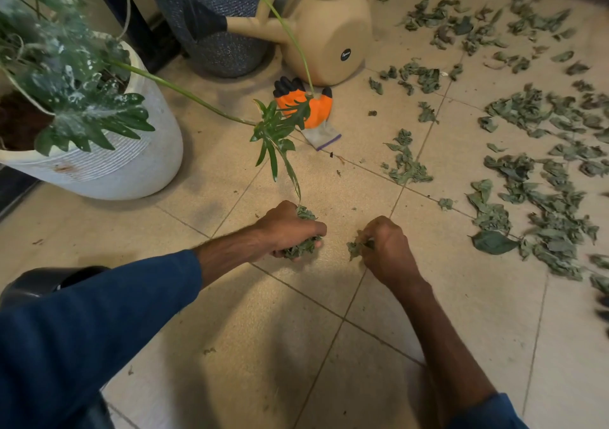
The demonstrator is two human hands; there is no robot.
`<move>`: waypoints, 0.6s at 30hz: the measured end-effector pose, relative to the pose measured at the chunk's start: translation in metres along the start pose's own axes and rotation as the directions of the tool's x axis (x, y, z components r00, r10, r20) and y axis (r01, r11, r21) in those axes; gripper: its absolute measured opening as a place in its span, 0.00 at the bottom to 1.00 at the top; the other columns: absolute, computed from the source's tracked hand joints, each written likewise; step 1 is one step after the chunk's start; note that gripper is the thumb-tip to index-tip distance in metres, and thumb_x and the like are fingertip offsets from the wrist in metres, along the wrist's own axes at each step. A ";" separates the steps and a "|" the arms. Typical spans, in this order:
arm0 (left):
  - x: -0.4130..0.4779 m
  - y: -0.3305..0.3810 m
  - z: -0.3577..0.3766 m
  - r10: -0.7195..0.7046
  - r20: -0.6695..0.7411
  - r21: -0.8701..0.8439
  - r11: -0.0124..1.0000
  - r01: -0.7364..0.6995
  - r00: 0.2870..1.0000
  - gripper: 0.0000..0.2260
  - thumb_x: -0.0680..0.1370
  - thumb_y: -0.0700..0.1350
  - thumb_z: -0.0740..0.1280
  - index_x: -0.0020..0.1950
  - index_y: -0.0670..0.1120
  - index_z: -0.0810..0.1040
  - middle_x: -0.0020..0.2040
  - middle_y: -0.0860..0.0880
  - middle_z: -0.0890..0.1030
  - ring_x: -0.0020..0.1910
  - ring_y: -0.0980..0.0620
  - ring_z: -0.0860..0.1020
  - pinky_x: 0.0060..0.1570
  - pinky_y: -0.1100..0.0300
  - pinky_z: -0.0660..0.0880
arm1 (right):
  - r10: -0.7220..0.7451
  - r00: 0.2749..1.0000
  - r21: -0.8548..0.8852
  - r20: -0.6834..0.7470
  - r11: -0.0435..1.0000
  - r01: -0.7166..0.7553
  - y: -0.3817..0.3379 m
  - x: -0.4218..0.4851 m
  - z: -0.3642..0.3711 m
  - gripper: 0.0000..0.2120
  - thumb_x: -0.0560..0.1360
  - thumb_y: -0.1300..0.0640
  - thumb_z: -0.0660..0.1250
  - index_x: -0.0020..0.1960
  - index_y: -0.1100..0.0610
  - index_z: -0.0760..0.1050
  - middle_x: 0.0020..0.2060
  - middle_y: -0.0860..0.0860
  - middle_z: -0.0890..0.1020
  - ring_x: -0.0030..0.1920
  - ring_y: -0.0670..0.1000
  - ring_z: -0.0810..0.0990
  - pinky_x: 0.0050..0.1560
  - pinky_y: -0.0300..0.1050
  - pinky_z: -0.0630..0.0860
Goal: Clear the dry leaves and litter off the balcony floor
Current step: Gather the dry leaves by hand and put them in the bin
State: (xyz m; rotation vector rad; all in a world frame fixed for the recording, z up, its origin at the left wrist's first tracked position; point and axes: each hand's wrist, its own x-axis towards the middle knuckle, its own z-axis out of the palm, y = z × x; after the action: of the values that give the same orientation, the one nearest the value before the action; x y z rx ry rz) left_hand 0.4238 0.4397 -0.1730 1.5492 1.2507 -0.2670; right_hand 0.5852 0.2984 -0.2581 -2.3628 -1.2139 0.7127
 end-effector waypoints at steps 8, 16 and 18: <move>0.007 -0.003 -0.001 -0.003 0.020 0.014 1.000 0.003 1.000 0.25 0.69 0.55 0.75 0.60 0.42 0.78 0.47 0.44 0.86 0.26 0.53 0.79 0.26 0.64 0.69 | -0.015 1.000 -0.079 -0.012 0.997 0.014 -0.010 -0.006 0.003 0.08 0.73 0.68 0.72 0.50 0.60 0.84 0.44 0.52 0.81 0.38 0.46 0.74 0.34 0.29 0.65; 0.005 -0.002 -0.002 -0.007 0.020 0.009 1.000 0.007 1.000 0.15 0.72 0.51 0.75 0.53 0.43 0.81 0.41 0.48 0.85 0.25 0.53 0.78 0.27 0.64 0.68 | 0.026 0.995 0.186 -0.096 0.983 -0.008 0.001 -0.003 -0.001 0.10 0.72 0.71 0.71 0.46 0.57 0.84 0.39 0.46 0.82 0.39 0.42 0.80 0.34 0.26 0.72; 0.005 -0.003 -0.004 -0.003 0.021 0.013 1.000 0.003 1.000 0.14 0.72 0.51 0.74 0.53 0.43 0.82 0.39 0.49 0.85 0.25 0.53 0.78 0.27 0.64 0.67 | 0.061 0.990 0.269 -0.130 0.963 -0.024 0.007 0.000 -0.011 0.10 0.71 0.71 0.73 0.47 0.58 0.83 0.40 0.46 0.83 0.40 0.38 0.79 0.37 0.24 0.73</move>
State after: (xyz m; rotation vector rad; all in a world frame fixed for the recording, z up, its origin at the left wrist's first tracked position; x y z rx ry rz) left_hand 0.4221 0.4455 -0.1766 1.5518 1.2366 -0.2931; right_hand 0.5959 0.2938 -0.2533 -2.1808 -0.9471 0.6686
